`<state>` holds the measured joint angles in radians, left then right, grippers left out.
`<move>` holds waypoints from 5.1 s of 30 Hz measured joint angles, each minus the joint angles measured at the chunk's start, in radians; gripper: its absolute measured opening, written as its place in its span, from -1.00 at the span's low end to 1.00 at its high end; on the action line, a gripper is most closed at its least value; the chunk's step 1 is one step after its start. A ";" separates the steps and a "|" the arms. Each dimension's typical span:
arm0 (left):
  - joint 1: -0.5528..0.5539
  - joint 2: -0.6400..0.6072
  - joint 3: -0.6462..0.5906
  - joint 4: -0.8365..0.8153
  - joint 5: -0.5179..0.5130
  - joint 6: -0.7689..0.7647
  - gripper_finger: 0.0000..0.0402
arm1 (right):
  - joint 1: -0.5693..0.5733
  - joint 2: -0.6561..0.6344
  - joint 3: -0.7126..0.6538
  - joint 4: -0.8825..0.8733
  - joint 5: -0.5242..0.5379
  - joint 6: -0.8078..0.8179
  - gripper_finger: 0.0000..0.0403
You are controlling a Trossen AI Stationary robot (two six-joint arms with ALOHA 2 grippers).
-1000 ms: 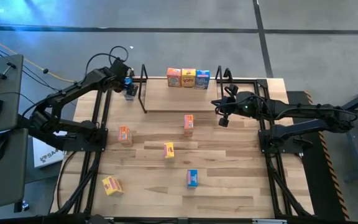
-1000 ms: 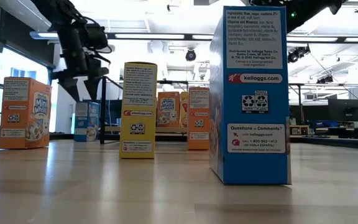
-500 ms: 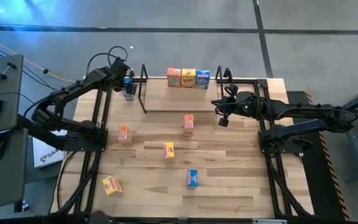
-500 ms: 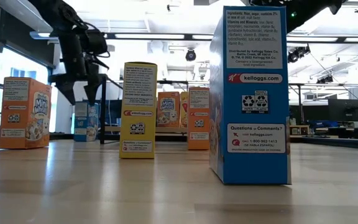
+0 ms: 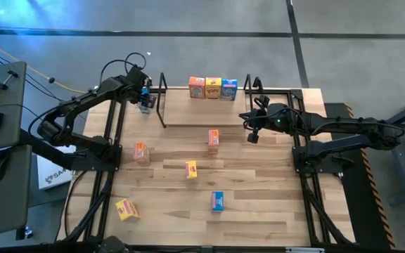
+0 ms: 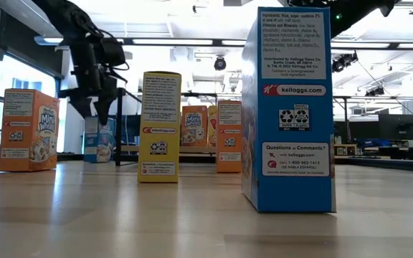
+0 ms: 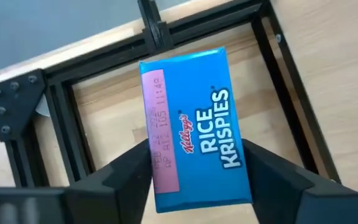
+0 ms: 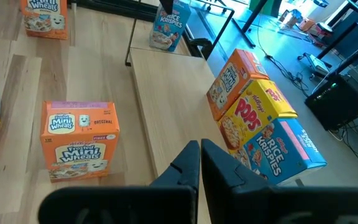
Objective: Stack cereal on shelf
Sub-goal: Put the top blue cereal box aligned with the other blue cereal box on the shelf
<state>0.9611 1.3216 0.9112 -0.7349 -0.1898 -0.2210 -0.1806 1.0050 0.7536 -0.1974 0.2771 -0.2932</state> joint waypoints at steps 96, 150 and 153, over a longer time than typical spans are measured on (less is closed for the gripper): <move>-0.902 0.048 -0.137 0.533 0.103 0.159 -0.17 | 0.196 0.003 0.000 0.061 0.027 0.113 -1.00; -0.915 -0.653 -0.523 0.867 0.093 0.144 -0.36 | 0.173 0.579 0.429 0.030 -0.233 0.300 0.39; -0.910 -0.688 -0.559 0.874 0.082 0.144 -0.38 | 0.163 0.669 0.526 -0.052 -0.263 0.292 0.40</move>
<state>0.0512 0.6335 0.3521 0.1392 -0.1074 -0.0765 -0.0178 1.6742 1.2794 -0.2493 0.0143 -0.0009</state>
